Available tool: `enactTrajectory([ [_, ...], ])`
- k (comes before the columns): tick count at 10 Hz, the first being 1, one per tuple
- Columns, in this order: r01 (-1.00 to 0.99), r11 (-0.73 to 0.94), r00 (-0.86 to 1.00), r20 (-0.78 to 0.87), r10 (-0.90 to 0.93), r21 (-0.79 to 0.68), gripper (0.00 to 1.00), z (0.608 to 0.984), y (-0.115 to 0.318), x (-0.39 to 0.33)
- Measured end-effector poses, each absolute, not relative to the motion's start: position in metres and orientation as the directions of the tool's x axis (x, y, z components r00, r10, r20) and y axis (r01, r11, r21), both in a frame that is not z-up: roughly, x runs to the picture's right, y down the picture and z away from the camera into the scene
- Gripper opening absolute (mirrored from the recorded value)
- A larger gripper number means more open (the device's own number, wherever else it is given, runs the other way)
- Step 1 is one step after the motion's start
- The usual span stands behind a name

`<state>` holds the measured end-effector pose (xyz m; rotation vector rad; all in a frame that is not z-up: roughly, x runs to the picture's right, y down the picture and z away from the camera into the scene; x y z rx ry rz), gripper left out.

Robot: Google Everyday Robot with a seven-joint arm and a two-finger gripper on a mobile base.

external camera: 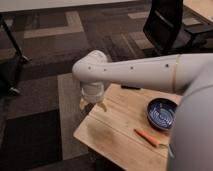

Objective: Place the white sponge in the ceramic bowl

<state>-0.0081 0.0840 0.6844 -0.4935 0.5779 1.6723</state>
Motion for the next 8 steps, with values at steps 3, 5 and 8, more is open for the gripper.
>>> enactTrajectory([
  [3,-0.944,-0.243,-0.327,-0.544,0.773,0.223,0.65,0.670,0.086,0.078],
  [5,-0.888,-0.341,-0.454,-0.474,0.754,0.308,0.65,0.654,0.098,0.137],
  [8,-0.882,-0.350,-0.465,-0.468,0.751,0.315,0.65,0.654,0.100,0.141],
])
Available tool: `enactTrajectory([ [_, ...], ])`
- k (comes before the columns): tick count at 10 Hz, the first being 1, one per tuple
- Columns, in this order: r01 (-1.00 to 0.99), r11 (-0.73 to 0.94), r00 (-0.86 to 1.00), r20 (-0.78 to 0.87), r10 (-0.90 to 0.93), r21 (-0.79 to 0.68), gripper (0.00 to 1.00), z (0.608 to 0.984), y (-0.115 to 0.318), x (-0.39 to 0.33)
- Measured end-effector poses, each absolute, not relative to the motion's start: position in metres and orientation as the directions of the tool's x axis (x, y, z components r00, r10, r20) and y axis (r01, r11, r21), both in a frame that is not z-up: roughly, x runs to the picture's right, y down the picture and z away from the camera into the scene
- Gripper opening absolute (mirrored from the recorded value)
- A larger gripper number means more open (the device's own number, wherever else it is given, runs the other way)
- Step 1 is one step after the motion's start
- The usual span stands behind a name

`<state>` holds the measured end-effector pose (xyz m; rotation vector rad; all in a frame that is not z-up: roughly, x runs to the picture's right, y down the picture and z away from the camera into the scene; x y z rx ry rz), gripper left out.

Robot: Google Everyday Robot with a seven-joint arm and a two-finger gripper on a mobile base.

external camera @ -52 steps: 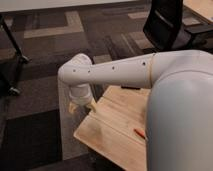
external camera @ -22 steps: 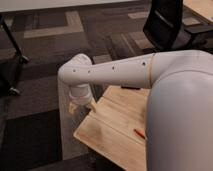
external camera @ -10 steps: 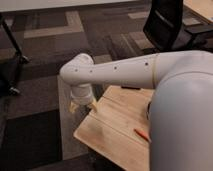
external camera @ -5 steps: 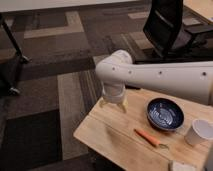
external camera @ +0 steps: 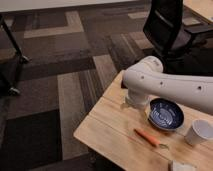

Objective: Place the white sponge in the ceramic bowl

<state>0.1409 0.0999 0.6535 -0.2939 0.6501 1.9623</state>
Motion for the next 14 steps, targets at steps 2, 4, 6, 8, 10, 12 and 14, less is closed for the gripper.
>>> enactTrajectory([
  [2,-0.884,-0.347,-0.462,-0.470,0.752,0.312,0.65,0.654,0.100,0.139],
  [4,-0.873,-0.362,-0.481,-0.462,0.745,0.326,0.65,0.654,0.101,0.143],
  [6,-0.810,-0.437,-0.577,-0.405,0.709,0.390,0.65,0.647,0.102,0.166],
  [8,-0.756,-0.496,-0.646,-0.367,0.669,0.427,0.65,0.645,0.103,0.171],
  [10,-0.759,-0.494,-0.643,-0.369,0.671,0.425,0.65,0.645,0.102,0.170],
  [12,-0.758,-0.493,-0.643,-0.368,0.671,0.426,0.65,0.645,0.102,0.170],
  [14,-0.758,-0.493,-0.644,-0.368,0.671,0.427,0.65,0.645,0.103,0.170],
])
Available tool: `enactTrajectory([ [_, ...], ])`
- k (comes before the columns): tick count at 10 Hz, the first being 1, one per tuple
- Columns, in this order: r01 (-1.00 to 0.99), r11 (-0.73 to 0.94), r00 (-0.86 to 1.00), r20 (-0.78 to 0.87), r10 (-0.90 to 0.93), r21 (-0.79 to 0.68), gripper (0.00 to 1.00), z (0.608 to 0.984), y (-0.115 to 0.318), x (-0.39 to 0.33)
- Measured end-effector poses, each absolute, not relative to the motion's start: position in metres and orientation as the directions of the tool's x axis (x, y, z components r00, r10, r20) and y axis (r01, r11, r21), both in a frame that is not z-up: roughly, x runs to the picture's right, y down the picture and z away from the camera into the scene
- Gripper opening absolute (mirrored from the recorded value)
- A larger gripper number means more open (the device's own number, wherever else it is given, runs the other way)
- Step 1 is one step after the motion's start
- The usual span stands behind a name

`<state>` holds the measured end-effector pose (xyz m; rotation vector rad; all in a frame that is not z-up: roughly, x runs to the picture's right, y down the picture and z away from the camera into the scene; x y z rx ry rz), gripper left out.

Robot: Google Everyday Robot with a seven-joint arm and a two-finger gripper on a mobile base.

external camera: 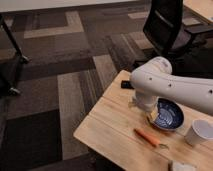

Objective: Place the white sponge in the ceramic bowl

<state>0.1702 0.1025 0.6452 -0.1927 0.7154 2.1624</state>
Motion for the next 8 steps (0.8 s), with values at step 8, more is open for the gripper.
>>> enactTrajectory([
  [8,-0.735,-0.509,-0.669,-0.352,0.655,0.448,0.65,0.649,0.106,0.190],
])
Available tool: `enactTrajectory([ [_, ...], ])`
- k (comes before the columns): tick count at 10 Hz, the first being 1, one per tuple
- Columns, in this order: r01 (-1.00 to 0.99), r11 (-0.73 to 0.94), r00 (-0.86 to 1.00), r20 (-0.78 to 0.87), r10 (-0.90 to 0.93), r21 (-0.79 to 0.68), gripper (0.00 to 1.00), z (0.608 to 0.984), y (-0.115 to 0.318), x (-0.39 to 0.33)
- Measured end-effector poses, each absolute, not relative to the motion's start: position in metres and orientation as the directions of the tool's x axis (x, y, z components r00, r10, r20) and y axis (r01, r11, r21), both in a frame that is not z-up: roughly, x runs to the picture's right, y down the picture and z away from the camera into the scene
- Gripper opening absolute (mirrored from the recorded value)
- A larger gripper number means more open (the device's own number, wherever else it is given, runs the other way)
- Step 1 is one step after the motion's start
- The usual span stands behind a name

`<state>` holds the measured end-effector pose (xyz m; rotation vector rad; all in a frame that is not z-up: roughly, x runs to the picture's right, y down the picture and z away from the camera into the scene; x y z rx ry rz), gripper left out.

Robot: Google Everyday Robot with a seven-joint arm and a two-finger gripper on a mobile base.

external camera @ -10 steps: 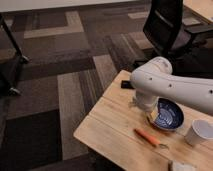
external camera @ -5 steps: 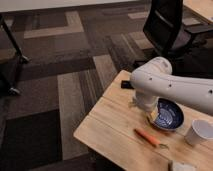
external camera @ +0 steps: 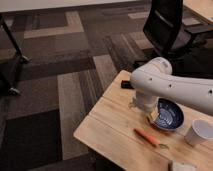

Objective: Place the white sponge in the ceramic bowl

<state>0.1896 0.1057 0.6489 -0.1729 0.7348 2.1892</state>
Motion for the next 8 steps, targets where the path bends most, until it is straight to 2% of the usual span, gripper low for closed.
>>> enactTrajectory([
  [1,-0.656,-0.573,-0.744,-0.294,0.600,0.491,0.65,0.656,0.118,0.248],
  [4,-0.536,-0.651,-0.835,-0.221,0.505,0.537,0.65,0.657,0.139,0.316],
  [8,-0.520,-0.676,-0.844,-0.191,0.502,0.523,0.65,0.643,0.131,0.319],
])
